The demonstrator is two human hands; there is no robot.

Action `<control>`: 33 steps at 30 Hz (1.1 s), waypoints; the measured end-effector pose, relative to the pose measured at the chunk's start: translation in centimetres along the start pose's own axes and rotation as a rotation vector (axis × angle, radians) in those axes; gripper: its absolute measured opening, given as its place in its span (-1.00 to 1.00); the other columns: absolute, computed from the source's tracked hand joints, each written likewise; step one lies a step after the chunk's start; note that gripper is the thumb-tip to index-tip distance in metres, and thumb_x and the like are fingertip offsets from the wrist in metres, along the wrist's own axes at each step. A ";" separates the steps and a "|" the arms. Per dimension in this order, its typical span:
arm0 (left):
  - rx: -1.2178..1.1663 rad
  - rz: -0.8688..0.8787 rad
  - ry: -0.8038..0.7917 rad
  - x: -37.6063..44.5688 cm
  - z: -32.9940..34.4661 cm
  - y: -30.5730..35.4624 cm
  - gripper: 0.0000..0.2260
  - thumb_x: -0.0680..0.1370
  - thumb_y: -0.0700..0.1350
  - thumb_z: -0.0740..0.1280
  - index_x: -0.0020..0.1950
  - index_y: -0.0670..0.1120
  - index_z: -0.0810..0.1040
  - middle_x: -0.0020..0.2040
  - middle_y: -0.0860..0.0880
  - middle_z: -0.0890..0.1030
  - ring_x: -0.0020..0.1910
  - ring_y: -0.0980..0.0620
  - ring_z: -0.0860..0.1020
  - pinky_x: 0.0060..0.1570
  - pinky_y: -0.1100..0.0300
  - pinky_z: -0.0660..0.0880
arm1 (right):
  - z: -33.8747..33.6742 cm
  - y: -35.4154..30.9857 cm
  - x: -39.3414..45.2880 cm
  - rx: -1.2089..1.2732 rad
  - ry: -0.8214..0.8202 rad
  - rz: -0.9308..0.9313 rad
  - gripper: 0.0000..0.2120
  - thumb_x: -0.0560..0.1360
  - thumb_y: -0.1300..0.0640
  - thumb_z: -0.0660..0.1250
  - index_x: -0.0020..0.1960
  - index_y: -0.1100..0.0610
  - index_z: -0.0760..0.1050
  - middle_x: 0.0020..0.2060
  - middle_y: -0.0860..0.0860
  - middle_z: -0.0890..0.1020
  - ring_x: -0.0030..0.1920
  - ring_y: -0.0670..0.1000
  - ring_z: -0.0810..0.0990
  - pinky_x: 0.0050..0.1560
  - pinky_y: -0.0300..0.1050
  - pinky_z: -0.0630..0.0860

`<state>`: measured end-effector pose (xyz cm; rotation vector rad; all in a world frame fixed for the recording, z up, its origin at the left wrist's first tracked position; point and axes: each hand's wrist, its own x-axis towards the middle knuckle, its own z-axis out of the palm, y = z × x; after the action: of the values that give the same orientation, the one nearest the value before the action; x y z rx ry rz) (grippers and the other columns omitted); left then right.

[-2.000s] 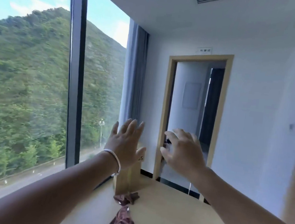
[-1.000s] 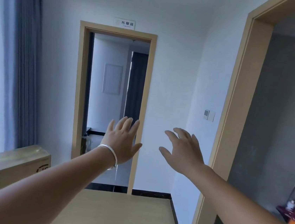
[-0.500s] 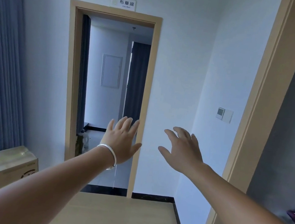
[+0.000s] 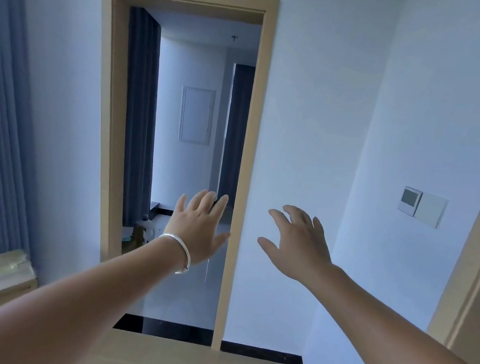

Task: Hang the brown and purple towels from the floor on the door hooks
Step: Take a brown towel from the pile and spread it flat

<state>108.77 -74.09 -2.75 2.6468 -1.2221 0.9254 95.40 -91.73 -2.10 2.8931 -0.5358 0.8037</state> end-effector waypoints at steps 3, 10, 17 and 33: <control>0.002 -0.004 -0.030 2.8 2.9 -0.1 -0.34 0.59 0.24 0.05 0.57 -0.02 -0.10 0.54 -0.06 0.08 0.53 -0.06 -0.01 0.47 -0.13 -0.04 | 2.5 1.6 3.3 0.008 -0.017 -0.005 -0.41 0.54 -0.26 0.12 0.49 -0.05 0.17 0.50 0.04 0.18 0.51 0.03 0.07 0.47 0.18 0.04; 0.021 -0.035 -0.071 9.2 9.4 -2.6 -0.35 0.59 0.25 0.02 0.56 -0.01 -0.10 0.55 -0.07 0.08 0.54 -0.07 -0.01 0.48 -0.14 -0.03 | 8.3 3.4 11.1 0.025 -0.037 -0.047 -0.41 0.53 -0.25 0.14 0.49 -0.04 0.17 0.50 0.03 0.18 0.50 0.03 0.07 0.48 0.17 0.01; 0.025 -0.078 -0.083 16.7 17.3 -7.9 -0.36 0.60 0.25 0.01 0.56 -0.01 -0.12 0.56 -0.08 0.04 0.55 -0.07 -0.03 0.48 -0.14 -0.04 | 15.8 2.6 21.8 0.014 -0.039 -0.111 -0.41 0.53 -0.24 0.15 0.48 -0.03 0.17 0.47 0.05 0.22 0.49 0.05 0.10 0.47 0.19 0.03; 0.117 -0.469 -0.172 19.2 29.3 -30.5 -0.36 0.59 0.24 0.05 0.56 0.01 -0.10 0.55 -0.05 0.07 0.54 -0.08 -0.03 0.47 -0.13 -0.06 | 33.2 -15.4 43.5 0.202 -0.101 -0.499 -0.41 0.50 -0.26 0.18 0.46 -0.05 0.23 0.44 0.02 0.28 0.45 0.05 0.21 0.41 0.12 0.14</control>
<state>154.48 -75.38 -10.72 2.9571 -0.5307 0.7188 151.76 -96.71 -8.10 3.0460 0.2777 0.6653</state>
